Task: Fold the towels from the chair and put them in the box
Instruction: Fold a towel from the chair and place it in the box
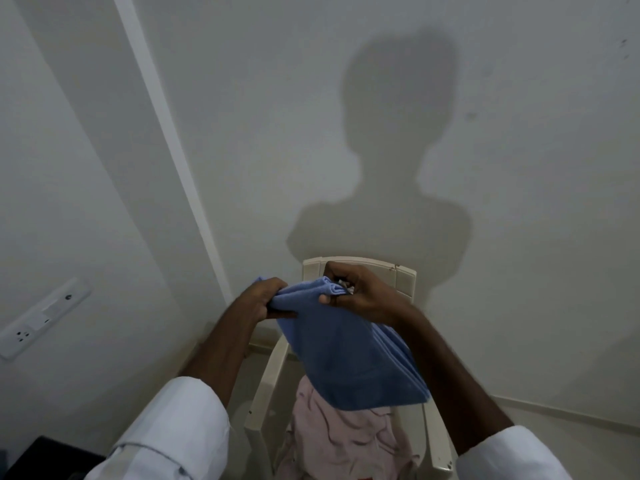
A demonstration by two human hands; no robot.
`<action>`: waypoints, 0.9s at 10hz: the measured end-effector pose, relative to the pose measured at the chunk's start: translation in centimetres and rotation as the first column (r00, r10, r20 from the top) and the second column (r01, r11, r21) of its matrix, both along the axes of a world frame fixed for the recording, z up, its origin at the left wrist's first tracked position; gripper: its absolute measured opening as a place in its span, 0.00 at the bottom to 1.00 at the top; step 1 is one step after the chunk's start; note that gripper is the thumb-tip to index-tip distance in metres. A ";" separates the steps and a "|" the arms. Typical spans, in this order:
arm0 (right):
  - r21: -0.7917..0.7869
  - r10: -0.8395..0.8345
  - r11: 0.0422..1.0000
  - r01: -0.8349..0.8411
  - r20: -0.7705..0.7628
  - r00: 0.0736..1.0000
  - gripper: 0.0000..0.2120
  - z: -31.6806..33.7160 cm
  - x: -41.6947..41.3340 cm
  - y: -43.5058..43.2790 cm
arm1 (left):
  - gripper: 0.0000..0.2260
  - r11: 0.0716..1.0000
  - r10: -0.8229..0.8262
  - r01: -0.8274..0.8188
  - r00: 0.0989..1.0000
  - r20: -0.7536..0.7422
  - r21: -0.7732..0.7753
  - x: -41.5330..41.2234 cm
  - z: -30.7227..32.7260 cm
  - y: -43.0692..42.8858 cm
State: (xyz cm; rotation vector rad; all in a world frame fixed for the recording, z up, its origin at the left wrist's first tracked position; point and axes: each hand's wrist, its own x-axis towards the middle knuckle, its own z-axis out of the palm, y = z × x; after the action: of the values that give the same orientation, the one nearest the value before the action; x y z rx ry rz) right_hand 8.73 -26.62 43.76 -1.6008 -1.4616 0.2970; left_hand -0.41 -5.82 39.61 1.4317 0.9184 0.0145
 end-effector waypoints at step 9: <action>-0.012 -0.014 1.000 0.010 -0.429 0.903 0.08 -1.9 3.0 -1.5 | 0.47 0.501 -0.765 0.682 0.637 -0.096 0.533 -2.2 5.1 -0.6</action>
State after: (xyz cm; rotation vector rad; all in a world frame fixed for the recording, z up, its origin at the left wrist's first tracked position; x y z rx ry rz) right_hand 11.77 -28.13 41.90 -1.4364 -1.1080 0.6104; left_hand -2.56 -6.42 44.68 2.2314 0.0824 -0.2810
